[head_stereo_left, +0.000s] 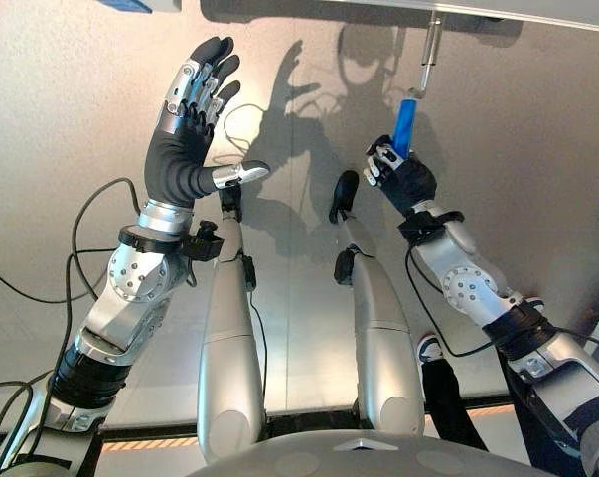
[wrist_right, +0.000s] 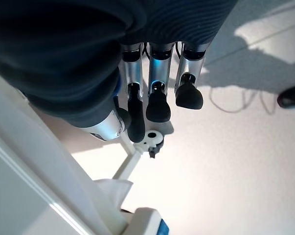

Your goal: Raise the hospital bed

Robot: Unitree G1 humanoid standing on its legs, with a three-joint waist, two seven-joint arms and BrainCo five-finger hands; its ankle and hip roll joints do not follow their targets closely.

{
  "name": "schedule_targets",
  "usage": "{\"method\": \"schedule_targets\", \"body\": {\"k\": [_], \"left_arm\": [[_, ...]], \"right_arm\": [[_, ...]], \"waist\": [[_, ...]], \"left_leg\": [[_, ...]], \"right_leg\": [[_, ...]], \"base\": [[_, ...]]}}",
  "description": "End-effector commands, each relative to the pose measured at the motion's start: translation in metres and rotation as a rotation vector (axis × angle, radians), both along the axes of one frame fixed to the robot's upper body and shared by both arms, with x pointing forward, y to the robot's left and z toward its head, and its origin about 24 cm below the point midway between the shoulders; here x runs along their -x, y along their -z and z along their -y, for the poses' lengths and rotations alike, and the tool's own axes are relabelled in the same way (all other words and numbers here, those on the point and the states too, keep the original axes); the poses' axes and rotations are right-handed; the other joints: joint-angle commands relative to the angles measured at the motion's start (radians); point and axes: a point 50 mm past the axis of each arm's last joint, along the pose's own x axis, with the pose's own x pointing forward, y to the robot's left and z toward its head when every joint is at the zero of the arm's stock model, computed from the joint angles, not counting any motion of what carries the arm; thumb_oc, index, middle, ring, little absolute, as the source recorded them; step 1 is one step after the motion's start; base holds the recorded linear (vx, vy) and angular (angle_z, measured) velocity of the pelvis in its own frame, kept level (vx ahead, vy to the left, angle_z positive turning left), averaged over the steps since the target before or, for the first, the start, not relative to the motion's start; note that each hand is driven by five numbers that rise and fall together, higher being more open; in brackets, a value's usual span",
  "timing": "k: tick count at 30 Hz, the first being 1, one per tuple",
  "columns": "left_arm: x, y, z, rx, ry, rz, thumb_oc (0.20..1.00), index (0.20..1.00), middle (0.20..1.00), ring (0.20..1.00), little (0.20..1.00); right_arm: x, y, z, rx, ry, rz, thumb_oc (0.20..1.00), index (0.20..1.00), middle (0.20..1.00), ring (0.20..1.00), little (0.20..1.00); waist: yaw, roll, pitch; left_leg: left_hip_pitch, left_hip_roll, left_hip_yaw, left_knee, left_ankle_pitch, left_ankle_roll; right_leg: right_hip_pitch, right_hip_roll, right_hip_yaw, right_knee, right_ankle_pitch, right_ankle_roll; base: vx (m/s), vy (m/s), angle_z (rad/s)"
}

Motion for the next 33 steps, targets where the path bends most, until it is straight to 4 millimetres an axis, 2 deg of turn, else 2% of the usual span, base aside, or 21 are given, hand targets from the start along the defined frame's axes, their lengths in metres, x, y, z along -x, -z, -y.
{"method": "schedule_targets", "body": {"k": [1, 2, 3, 5, 6, 8, 14, 15, 17, 19, 22, 24, 25, 26, 27, 28, 29, 30, 31, 32, 33], "left_arm": [[0.017, -0.011, 0.015, 0.053, 0.110, 0.079, 1.000, 1.000, 1.000, 1.000, 1.000], [0.017, -0.014, 0.018, 0.062, 0.129, 0.088, 1.000, 1.000, 1.000, 1.000, 1.000], [0.017, -0.015, 0.022, 0.080, 0.158, 0.089, 1.000, 1.000, 1.000, 1.000, 1.000], [0.017, -0.015, 0.022, 0.080, 0.157, 0.090, 1.000, 1.000, 1.000, 1.000, 1.000], [0.017, -0.016, 0.029, 0.094, 0.193, 0.091, 1.000, 1.000, 1.000, 1.000, 1.000], [0.017, -0.017, 0.034, 0.097, 0.220, 0.091, 1.000, 1.000, 1.000, 1.000, 1.000], [0.017, -0.020, 0.038, 0.100, 0.234, 0.102, 1.000, 1.000, 1.000, 1.000, 1.000], [0.017, -0.017, 0.040, 0.096, 0.240, 0.090, 1.000, 1.000, 1.000, 1.000, 1.000], [0.017, -0.017, 0.041, 0.094, 0.246, 0.088, 1.000, 1.000, 1.000, 1.000, 1.000], [0.018, -0.020, 0.046, 0.093, 0.274, 0.100, 1.000, 1.000, 1.000, 1.000, 1.000], [0.019, -0.024, 0.051, 0.095, 0.307, 0.117, 1.000, 1.000, 1.000, 1.000, 1.000], [0.018, -0.023, 0.052, 0.096, 0.313, 0.114, 1.000, 1.000, 1.000, 1.000, 1.000], [0.017, -0.023, 0.055, 0.098, 0.325, 0.113, 1.000, 1.000, 1.000, 1.000, 1.000], [0.017, -0.024, 0.056, 0.098, 0.328, 0.113, 1.000, 1.000, 1.000, 1.000, 1.000], [0.018, -0.027, 0.061, 0.099, 0.352, 0.131, 1.000, 1.000, 1.000, 1.000, 1.000], [0.018, -0.028, 0.062, 0.099, 0.358, 0.139, 1.000, 1.000, 1.000, 1.000, 1.000], [0.018, -0.028, 0.062, 0.099, 0.360, 0.139, 1.000, 1.000, 1.000, 1.000, 1.000], [0.017, -0.029, 0.065, 0.103, 0.374, 0.143, 1.000, 1.000, 1.000, 1.000, 1.000], [0.016, -0.029, 0.067, 0.100, 0.379, 0.143, 1.000, 1.000, 1.000, 1.000, 1.000], [0.016, -0.029, 0.067, 0.100, 0.379, 0.143, 1.000, 1.000, 1.000, 1.000, 1.000], [0.016, -0.030, 0.069, 0.087, 0.393, 0.152, 1.000, 1.000, 1.000, 1.000, 1.000]], "right_arm": [[0.009, -0.104, -0.076, 0.019, -0.219, 0.456, 0.200, 0.200, 0.200, 0.200, 0.200], [-0.003, -0.105, -0.080, 0.046, -0.175, 0.426, 0.200, 0.200, 0.200, 0.200, 0.200], [-0.017, -0.110, -0.086, 0.076, -0.108, 0.404, 0.200, 0.200, 0.200, 0.200, 0.200], [-0.017, -0.110, -0.086, 0.075, -0.109, 0.404, 0.200, 0.200, 0.200, 0.200, 0.200], [-0.034, -0.108, -0.089, 0.106, -0.031, 0.346, 0.200, 0.200, 0.200, 0.200, 0.200], [-0.050, -0.106, -0.085, 0.126, 0.053, 0.283, 0.200, 0.200, 0.200, 0.200, 0.200], [-0.068, -0.109, -0.077, 0.156, 0.156, 0.220, 0.200, 0.200, 0.200, 0.200, 0.200], [-0.078, -0.107, -0.066, 0.190, 0.220, 0.174, 0.200, 0.200, 0.200, 0.200, 0.200], [-0.082, -0.105, -0.063, 0.210, 0.238, 0.149, 0.200, 0.200, 0.200, 0.200, 0.200], [-0.096, -0.089, -0.044, 0.306, 0.341, 0.031, 0.200, 0.200, 0.200, 0.200, 0.200], [-0.103, -0.070, -0.024, 0.409, 0.415, -0.068, 0.200, 0.200, 0.200, 0.200, 0.200], [-0.104, -0.067, -0.017, 0.424, 0.435, -0.089, 0.200, 0.200, 0.200, 0.200, 0.200], [-0.105, -0.053, 0.000, 0.444, 0.485, -0.161, 0.200, 0.200, 0.200, 0.200, 0.200], [-0.105, -0.053, 0.002, 0.444, 0.488, -0.161, 0.200, 0.200, 0.200, 0.200, 0.200], [-0.104, -0.037, 0.022, 0.463, 0.534, -0.234, 0.200, 0.200, 0.200, 0.200, 0.200], [-0.103, -0.030, 0.033, 0.475, 0.563, -0.269, 0.200, 0.200, 0.200, 0.200, 0.200], [-0.103, -0.030, 0.034, 0.475, 0.565, -0.269, 0.200, 0.200, 0.200, 0.200, 0.200], [-0.098, -0.014, 0.056, 0.485, 0.606, -0.336, 0.200, 0.200, 0.200, 0.200, 0.200], [-0.095, -0.007, 0.067, 0.474, 0.632, -0.365, 0.200, 0.200, 0.200, 0.200, 0.200], [-0.095, -0.007, 0.067, 0.474, 0.632, -0.365, 0.200, 0.200, 0.200, 0.200, 0.200], [-0.086, 0.009, 0.095, 0.451, 0.692, -0.432, 0.200, 0.200, 0.200, 0.200, 0.200]], "waist": [[0.075, 0.025, -0.021], [0.083, 0.029, -0.021], [0.094, 0.035, -0.021], [0.094, 0.034, -0.021], [0.106, 0.042, -0.021], [0.117, 0.048, -0.021], [0.123, 0.056, -0.021], [0.124, 0.056, -0.021], [0.125, 0.056, -0.021], [0.131, 0.066, -0.021], [0.137, 0.081, -0.021], [0.140, 0.087, -0.021], [0.145, 0.100, -0.021], [0.148, 0.102, -0.021], [0.160, 0.125, -0.021], [0.164, 0.135, -0.021], [0.165, 0.136, -0.021], [0.170, 0.155, -0.021], [0.172, 0.163, -0.021], [0.172, 0.163, -0.021], [0.170, 0.184, -0.021]], "left_leg": [[0.044, -0.044, -0.019, 0.037, -0.075, 0.035], [0.017, -0.048, -0.016, 0.036, -0.050, 0.040], [0.011, -0.051, -0.019, 0.038, -0.051, 0.041], [0.010, -0.051, -0.019, 0.038, -0.052, 0.041], [0.003, -0.055, -0.024, 0.042, -0.054, 0.041], [-0.006, -0.058, -0.026, 0.046, -0.056, 0.041], [-0.026, -0.061, -0.029, 0.058, -0.059, 0.042], [-0.026, -0.061, -0.029, 0.059, -0.061, 0.043], [-0.027, -0.061, -0.029, 0.060, -0.063, 0.043], [-0.029, -0.064, -0.028, 0.064, -0.066, 0.044], [-0.032, -0.069, -0.032, 0.068, -0.069, 0.045], [-0.033, -0.070, -0.032, 0.068, -0.069, 0.045], [-0.033, -0.074, -0.031, 0.070, -0.071, 0.047], [-0.035, -0.074, -0.032, 0.071, -0.072, 0.047], [-0.041, -0.080, -0.033, 0.074, -0.072, 0.050], [-0.045, -0.082, -0.034, 0.076, -0.073, 0.050], [-0.046, -0.082, -0.035, 0.077, -0.073, 0.050], [-0.051, -0.086, -0.035, 0.079, -0.074, 0.051], [-0.054, -0.087, -0.035, 0.082, -0.075, 0.051], [-0.054, -0.087, -0.035, 0.082, -0.075, 0.051], [-0.065, -0.090, -0.028, 0.089, -0.075, 0.052]], "right_leg": [[0.108, -0.033, -0.025, -0.008, -0.024, 0.103], [0.086, -0.036, -0.034, -0.015, -0.003, 0.096], [0.085, -0.036, -0.035, -0.017, -0.003, 0.096], [0.084, -0.036, -0.035, -0.017, -0.003, 0.096], [0.086, -0.037, -0.037, -0.020, -0.005, 0.095], [0.082, -0.039, -0.042, -0.020, -0.005, 0.095], [0.066, -0.041, -0.046, -0.013, -0.008, 0.096], [0.066, -0.042, -0.046, -0.012, -0.009, 0.096], [0.065, -0.042, -0.046, -0.012, -0.010, 0.096], [0.066, -0.044, -0.044, -0.008, -0.016, 0.095], [0.061, -0.045, -0.042, -0.003, -0.021, 0.095], [0.060, -0.045, -0.042, -0.001, -0.022, 0.095], [0.054, -0.047, -0.040, 0.004, -0.024, 0.094], [0.053, -0.047, -0.041, 0.005, -0.025, 0.095], [0.043, -0.048, -0.040, 0.015, -0.031, 0.094], [0.038, -0.049, -0.038, 0.019, -0.033, 0.094], [0.038, -0.049, -0.038, 0.020, -0.033, 0.094], [0.027, -0.051, -0.036, 0.029, -0.039, 0.094], [0.018, -0.052, -0.034, 0.037, -0.040, 0.093], [0.018, -0.052, -0.034, 0.037, -0.040, 0.093], [-0.001, -0.052, -0.025, 0.050, -0.044, 0.091]], "base": [[0.00, 0.000, 0.00], [-0.04, 0.043, 0.03], [-0.03, 0.038, 0.03], [0.00, 0.004, 0.02], [0.01, 0.017, 0.06], [0.01, 0.024, 0.08], [0.02, 0.036, 0.03], [0.00, 0.000, 0.00], [0.01, 0.037, 0.01], [0.01, 0.037, 0.00], [0.00, 0.000, 0.00], [0.00, 0.013, 0.03], [0.00, 0.019, 0.03], [0.00, 0.028, 0.05], [0.00, 0.015, 0.07], [0.00, 0.015, 0.14], [-0.01, 0.000, 0.14], [0.00, 0.005, 0.15], [0.00, 0.004, 0.09], [-0.01, 0.032, 0.08], [-0.01, 0.027, 0.05]]}}
